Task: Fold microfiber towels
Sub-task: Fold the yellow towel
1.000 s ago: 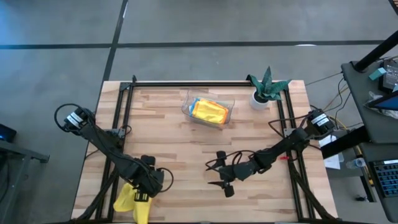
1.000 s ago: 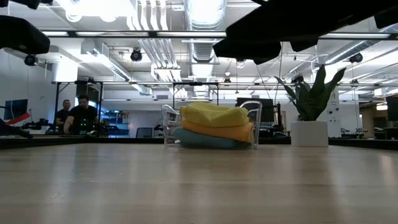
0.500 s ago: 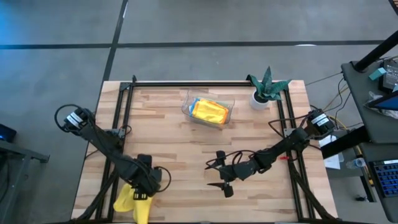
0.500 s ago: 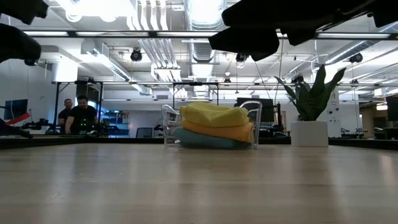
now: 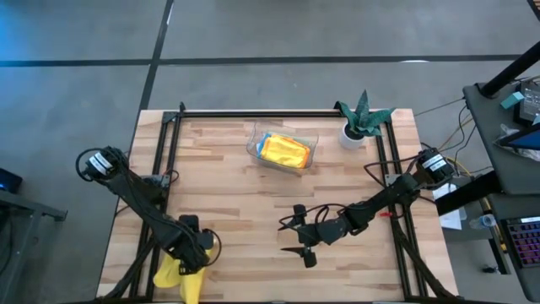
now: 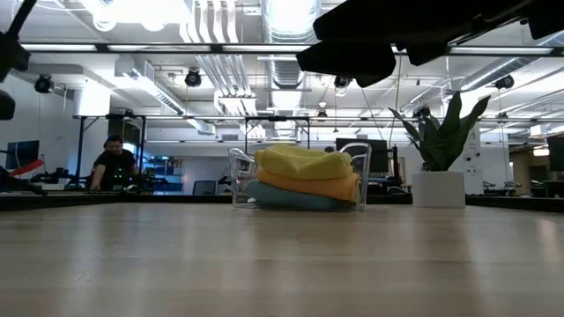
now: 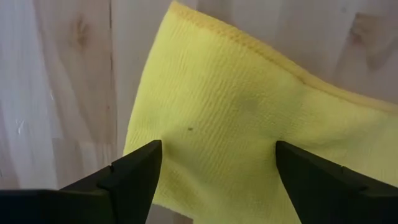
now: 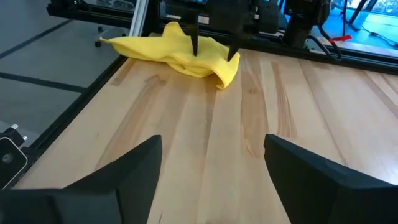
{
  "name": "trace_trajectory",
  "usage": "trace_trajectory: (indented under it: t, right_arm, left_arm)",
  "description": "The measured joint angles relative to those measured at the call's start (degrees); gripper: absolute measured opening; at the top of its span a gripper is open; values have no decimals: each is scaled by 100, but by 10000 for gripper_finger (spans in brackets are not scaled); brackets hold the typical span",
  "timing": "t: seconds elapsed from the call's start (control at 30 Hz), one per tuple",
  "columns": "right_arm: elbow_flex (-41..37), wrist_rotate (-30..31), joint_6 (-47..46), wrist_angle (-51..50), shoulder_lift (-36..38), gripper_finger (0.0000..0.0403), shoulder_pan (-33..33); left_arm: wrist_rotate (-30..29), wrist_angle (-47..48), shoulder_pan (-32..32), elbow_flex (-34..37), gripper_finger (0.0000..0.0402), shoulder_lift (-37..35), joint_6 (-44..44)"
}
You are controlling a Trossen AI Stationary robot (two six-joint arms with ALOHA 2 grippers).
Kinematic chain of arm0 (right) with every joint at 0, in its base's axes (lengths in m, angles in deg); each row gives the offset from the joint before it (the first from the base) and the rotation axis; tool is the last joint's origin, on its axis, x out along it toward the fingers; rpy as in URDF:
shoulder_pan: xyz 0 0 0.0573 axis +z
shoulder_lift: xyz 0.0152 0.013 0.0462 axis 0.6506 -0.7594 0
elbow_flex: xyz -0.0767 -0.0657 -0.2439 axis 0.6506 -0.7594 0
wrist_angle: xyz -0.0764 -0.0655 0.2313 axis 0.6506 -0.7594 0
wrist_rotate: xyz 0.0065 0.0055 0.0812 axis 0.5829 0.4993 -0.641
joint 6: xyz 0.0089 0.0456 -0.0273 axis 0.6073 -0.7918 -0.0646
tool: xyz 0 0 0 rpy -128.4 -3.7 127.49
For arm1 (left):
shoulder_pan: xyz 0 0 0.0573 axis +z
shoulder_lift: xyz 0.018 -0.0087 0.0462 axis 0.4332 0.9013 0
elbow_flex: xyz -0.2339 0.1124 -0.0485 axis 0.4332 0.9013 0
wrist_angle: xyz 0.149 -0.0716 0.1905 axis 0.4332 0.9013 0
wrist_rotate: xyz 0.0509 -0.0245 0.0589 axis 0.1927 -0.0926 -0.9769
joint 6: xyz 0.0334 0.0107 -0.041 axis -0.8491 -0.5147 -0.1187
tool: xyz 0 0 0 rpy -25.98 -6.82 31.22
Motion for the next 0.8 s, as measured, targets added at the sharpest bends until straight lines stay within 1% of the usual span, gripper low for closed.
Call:
trace_trajectory:
  t: [0.13,0.23,0.3,0.37,0.43,0.53,0.7,0.73,0.8]
  right_arm:
    - [0,3,1,2,-2,264,0]
    - [0,98,4,0,-2,260,-2]
    - [0,107,4,0,-2,258,-15]
    - [0,107,-10,0,-2,258,-27]
    - [0,109,-42,0,-2,258,-34]
    - [0,109,-61,0,-2,256,-39]
    - [0,109,-60,0,-4,256,-39]
    - [0,109,-61,0,-4,255,-39]
    - [0,109,-61,2,-4,254,-39]
  left_arm:
    - [-4,-144,-28,122,291,2,151]
    - [-13,-482,-33,260,280,2,150]
    - [-15,-690,-33,360,269,4,144]
    - [-15,-821,-33,404,249,7,107]
    - [-15,-836,-33,404,220,7,-10]
    - [-17,-841,-33,400,160,7,-291]
    - [-62,-827,-2,346,29,1,-948]
    - [-190,-834,26,311,16,-1,-1065]
    - [-599,-894,115,244,13,-2,-1276]
